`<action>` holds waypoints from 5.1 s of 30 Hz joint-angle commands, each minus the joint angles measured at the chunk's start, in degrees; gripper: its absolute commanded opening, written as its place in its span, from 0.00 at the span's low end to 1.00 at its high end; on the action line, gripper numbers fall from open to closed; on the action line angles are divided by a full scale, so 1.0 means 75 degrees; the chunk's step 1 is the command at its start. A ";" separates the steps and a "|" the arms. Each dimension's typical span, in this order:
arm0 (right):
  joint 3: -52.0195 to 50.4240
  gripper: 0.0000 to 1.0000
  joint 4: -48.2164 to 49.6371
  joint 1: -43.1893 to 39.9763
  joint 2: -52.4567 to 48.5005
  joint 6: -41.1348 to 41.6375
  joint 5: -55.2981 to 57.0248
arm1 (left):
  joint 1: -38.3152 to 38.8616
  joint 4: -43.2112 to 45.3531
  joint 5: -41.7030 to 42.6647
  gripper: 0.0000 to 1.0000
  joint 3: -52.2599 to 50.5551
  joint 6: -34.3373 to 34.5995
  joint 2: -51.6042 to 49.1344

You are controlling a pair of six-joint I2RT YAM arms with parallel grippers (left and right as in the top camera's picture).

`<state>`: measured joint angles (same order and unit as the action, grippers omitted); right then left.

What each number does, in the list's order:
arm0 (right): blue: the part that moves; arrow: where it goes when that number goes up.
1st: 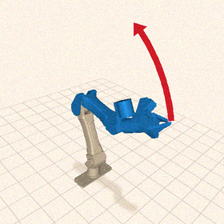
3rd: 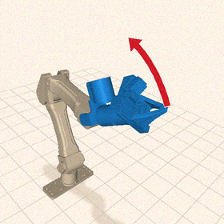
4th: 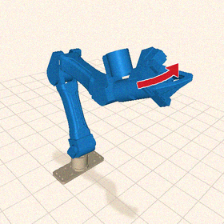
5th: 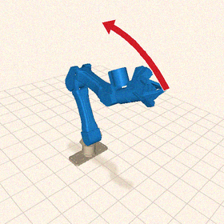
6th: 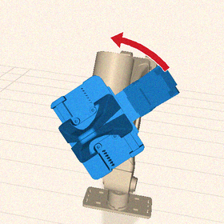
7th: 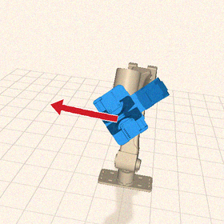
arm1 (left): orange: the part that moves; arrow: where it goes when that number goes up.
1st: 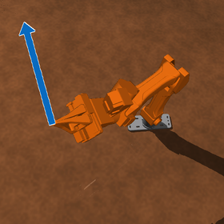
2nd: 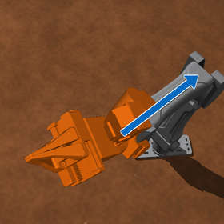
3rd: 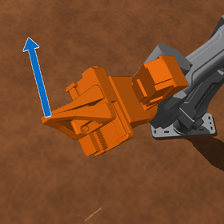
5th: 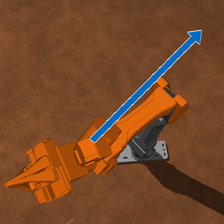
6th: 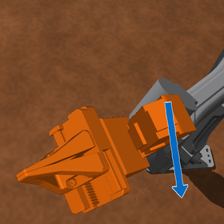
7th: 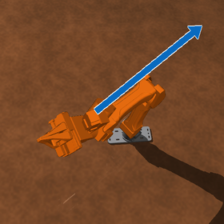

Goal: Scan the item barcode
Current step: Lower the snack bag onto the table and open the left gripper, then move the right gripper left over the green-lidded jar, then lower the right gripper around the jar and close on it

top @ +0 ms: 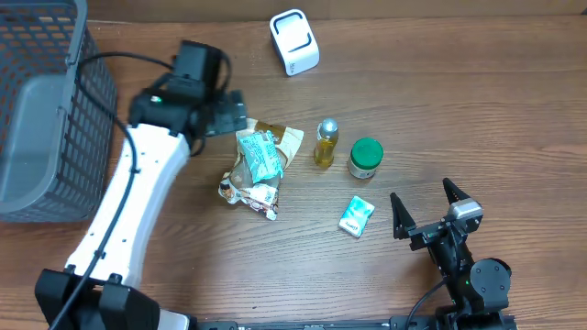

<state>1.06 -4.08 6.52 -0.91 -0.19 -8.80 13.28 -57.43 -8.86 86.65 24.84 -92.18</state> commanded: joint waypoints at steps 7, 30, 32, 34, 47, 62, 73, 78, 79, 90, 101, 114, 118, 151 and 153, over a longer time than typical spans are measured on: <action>-0.0082 1.00 0.0035 0.0020 0.0023 0.0017 -0.0041 | -0.1043 -0.0256 -0.0329 1.00 0.0076 -0.0405 0.0000; -0.0082 1.00 0.0035 0.0020 0.0023 0.0017 -0.0041 | -0.1049 -0.0256 -0.0329 0.99 0.0076 -0.0405 0.0000; -0.0082 1.00 0.0035 0.0020 0.0023 0.0017 -0.0038 | -0.1049 -0.0259 -0.0329 1.00 0.0076 -0.0405 0.0000; -0.0082 1.00 0.0035 0.0020 0.0023 0.0017 -0.0041 | -0.1029 -0.0259 -0.0323 0.99 0.0076 -0.0405 0.0000; -0.0082 1.00 0.0035 0.0020 0.0023 0.0017 -0.0038 | -0.1017 -0.0256 -0.0323 1.00 0.0076 -0.0405 0.0000; -0.0082 1.00 0.0035 0.0020 0.0023 0.0017 -0.0041 | -0.1017 -0.0256 -0.0326 1.00 0.0076 -0.0405 0.0000; -0.0082 1.00 0.0035 0.0020 0.0026 0.0017 -0.0041 | -0.1017 -0.0256 -0.0326 0.99 0.0076 -0.0405 -0.0003; -0.0082 1.00 0.0035 0.0020 0.0026 0.0017 -0.0041 | -0.1017 -0.0256 -0.0323 0.99 0.0076 -0.0405 0.0000; -0.0082 1.00 0.0035 0.0020 0.0023 0.0017 -0.0041 | -0.1017 -0.0256 -0.0323 0.99 0.0076 -0.0405 0.0000; -0.0052 1.00 0.0580 0.0020 0.0026 0.0833 -0.0839 | -0.1017 -0.0256 -0.0326 1.00 0.0076 -0.0402 -0.0003; 0.1239 1.00 -0.1011 0.0020 0.0003 0.1655 -0.0743 | -0.1017 -0.0256 -0.0326 0.99 0.0076 -0.0405 -0.0003; 0.5642 1.00 -0.4494 0.0020 -0.2783 0.1588 0.0329 | -0.1017 -0.0256 -0.0326 1.00 0.0076 -0.0405 -0.0003; 0.8483 1.00 -0.6694 0.0020 -0.5592 0.1355 0.0367 | -0.1017 -0.0256 -0.0326 0.99 0.0076 -0.0405 0.0000; 1.2217 1.00 -0.8958 0.0781 -1.4224 0.4500 0.0545 | -0.1017 -0.0256 -0.0321 1.00 0.0076 -0.0405 -0.0003; 1.2164 1.00 -0.8903 0.1011 -1.4227 0.4995 0.0997 | -0.1017 -0.0256 -0.0323 1.00 0.0076 -0.0405 -0.0003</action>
<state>92.14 -71.33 11.84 -107.85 31.64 -6.98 5.52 -59.24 -10.81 86.63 23.33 -92.27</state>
